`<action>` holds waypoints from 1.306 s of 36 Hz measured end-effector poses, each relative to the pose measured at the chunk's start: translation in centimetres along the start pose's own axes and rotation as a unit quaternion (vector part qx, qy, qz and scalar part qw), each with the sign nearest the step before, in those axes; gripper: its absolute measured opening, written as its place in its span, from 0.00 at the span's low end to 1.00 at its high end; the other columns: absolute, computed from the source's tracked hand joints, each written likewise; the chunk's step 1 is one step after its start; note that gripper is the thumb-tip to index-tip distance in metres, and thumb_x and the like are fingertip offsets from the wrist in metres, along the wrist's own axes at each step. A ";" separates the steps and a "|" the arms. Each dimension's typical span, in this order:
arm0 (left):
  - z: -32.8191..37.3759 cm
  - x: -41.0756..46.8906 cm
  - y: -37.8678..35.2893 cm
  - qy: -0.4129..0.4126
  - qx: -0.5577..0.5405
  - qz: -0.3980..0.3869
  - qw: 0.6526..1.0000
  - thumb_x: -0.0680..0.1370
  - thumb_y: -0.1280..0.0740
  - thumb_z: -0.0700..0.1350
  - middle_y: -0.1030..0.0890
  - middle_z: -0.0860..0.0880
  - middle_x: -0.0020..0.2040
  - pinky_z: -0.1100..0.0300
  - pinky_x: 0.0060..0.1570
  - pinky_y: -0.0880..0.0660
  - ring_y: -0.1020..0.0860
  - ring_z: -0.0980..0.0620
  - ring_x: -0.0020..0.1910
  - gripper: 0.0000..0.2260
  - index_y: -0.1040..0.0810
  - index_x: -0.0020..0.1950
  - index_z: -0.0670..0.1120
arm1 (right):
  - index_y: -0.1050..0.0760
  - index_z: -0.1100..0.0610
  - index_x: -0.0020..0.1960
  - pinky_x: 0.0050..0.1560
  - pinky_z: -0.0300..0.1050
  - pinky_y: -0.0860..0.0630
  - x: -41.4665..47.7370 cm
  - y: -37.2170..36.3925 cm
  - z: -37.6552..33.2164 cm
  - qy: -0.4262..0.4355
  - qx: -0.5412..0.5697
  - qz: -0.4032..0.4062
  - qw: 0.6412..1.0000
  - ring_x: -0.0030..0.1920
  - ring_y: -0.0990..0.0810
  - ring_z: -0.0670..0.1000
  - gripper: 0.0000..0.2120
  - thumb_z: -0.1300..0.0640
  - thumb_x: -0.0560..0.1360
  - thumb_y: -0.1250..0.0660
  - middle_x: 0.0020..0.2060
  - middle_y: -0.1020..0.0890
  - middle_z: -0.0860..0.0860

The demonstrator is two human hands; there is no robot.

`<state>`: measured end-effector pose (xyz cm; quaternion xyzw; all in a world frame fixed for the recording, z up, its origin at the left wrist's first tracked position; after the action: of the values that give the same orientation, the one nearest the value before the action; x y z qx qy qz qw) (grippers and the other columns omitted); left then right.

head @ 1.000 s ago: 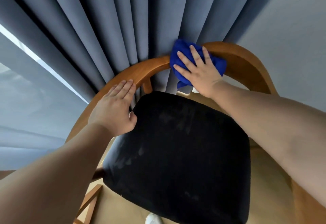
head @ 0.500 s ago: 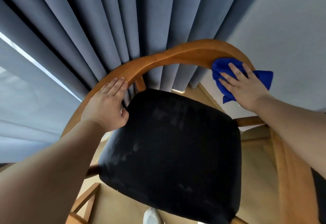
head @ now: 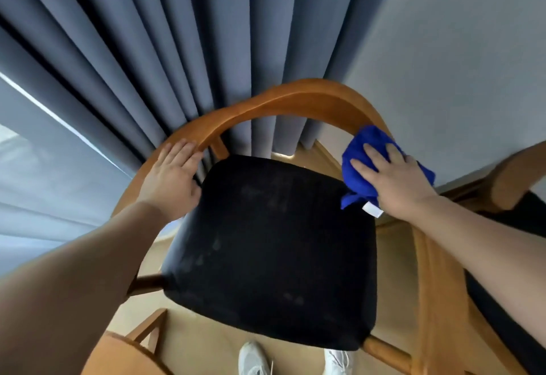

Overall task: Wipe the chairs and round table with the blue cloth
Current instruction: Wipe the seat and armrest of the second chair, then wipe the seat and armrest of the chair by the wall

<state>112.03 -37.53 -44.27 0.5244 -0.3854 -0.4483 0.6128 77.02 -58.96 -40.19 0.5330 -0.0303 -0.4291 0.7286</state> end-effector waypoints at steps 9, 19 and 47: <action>12.4 -3.1 8.7 0.023 -0.311 0.009 0.950 0.79 0.37 0.47 0.26 0.52 0.66 0.65 0.62 0.36 0.30 0.55 0.65 0.18 0.29 0.69 0.48 | 0.43 0.49 0.77 0.66 0.60 0.36 -9.2 9.4 -1.9 0.049 0.143 0.126 0.980 0.71 0.40 0.65 0.39 0.53 0.70 0.31 0.77 0.44 0.56; 24.9 -9.2 21.4 -0.031 -0.583 -0.124 0.802 0.75 0.34 0.57 0.17 0.53 0.50 0.53 0.49 0.20 0.18 0.54 0.50 0.13 0.25 0.58 0.56 | 0.39 0.54 0.75 0.62 0.58 0.28 -24.4 16.0 -1.5 0.033 0.237 0.257 0.936 0.69 0.34 0.66 0.37 0.52 0.68 0.31 0.75 0.37 0.57; 56.8 -17.4 20.0 -0.142 -0.510 -0.291 0.797 0.79 0.35 0.47 0.18 0.54 0.50 0.50 0.50 0.20 0.19 0.54 0.51 0.08 0.26 0.57 0.55 | 0.68 0.33 0.73 0.68 0.33 0.47 -49.4 -5.6 11.7 -0.073 0.456 0.240 0.854 0.72 0.54 0.38 0.51 0.46 0.71 0.29 0.74 0.68 0.36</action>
<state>56.15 -36.85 -15.85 0.1543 -0.0125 -0.8066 0.5705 36.66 -35.62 -19.22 0.7487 -0.4023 -0.2171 0.4802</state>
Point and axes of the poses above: each hand's wrist, its own x-axis towards the middle knuckle, its own y-axis out of the back of the hand, z = x × y, the point moved 1 cm from there along x, towards the middle knuckle
